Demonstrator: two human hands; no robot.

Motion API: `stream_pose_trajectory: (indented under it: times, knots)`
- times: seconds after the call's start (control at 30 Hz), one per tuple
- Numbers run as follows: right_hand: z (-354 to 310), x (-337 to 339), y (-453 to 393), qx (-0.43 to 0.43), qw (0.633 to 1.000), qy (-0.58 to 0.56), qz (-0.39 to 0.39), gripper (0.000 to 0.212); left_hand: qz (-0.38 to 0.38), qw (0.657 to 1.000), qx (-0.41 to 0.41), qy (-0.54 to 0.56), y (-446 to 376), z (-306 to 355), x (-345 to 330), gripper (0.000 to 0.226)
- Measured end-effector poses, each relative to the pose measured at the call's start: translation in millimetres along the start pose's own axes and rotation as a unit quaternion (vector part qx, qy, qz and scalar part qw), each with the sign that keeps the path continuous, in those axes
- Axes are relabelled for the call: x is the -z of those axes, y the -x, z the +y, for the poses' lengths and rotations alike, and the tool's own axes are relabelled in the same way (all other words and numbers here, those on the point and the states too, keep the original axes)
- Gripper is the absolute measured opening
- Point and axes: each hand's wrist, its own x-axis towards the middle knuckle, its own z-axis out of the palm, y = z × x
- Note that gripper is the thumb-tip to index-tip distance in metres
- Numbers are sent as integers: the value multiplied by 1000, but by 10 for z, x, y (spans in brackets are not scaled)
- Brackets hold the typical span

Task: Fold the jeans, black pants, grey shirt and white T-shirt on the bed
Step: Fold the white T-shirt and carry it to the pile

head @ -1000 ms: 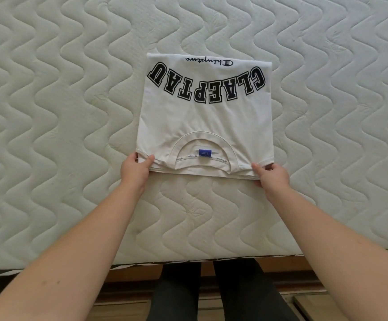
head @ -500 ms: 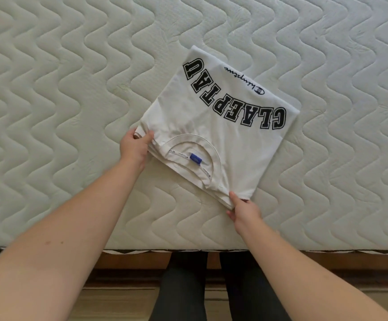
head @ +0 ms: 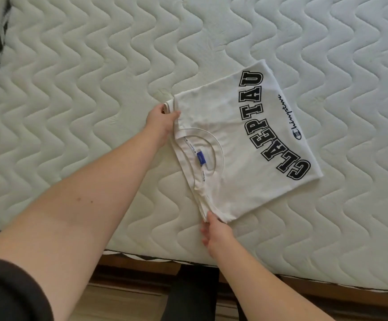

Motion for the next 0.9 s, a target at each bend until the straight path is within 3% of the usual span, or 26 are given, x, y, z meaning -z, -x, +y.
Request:
stream_pose_trajectory:
  times: [0.07, 0.13, 0.27, 0.33, 0.43, 0.53, 0.6, 0.67, 0.73, 0.8, 0.9]
  knots:
    - [-48, 16, 115, -40, 991, 119, -48, 23, -2, 999, 36, -30, -8, -108, 36, 33]
    - [-147, 70, 218, -21, 969, 230, -90, 26, 15, 996, 68, -61, 35, -260, 104, 34]
    - [-612, 44, 355, 184, 917, 331, -123, 18, -14, 993, 118, 6, 181, -588, 188, 34]
    - [-954, -59, 402, 279, 867, 386, -149, 13, 4, 990, 131, 61, 296, -703, 193, 29]
    - [-1418, -304, 382, 394, 754, 503, -154, 16, 50, 981, 148, 117, 499, -850, 197, 24]
    - [-1782, -643, 291, 484, 597, 626, -134, 22, 80, 968, 169, 169, 767, -990, 156, 23]
    - [-1990, -887, 223, 528, 473, 695, -125, 29, 103, 960, 184, 185, 959, -1072, 91, 22]
    - [-2160, -1117, 179, 571, 313, 751, -104, 38, 125, 959, 195, 166, 1137, -1170, -11, 21]
    - [-2277, -1315, 163, 596, 201, 772, -91, 47, 143, 963, 209, 97, 1324, -1254, -141, 17]
    - [-2358, -1486, 139, 603, 143, 780, -88, 57, 156, 959, 224, 69, 1519, -1297, -321, 17]
    - [-2446, -1693, 87, 590, 132, 794, -73, 65, 158, 953, 244, 82, 1735, -1334, -572, 27]
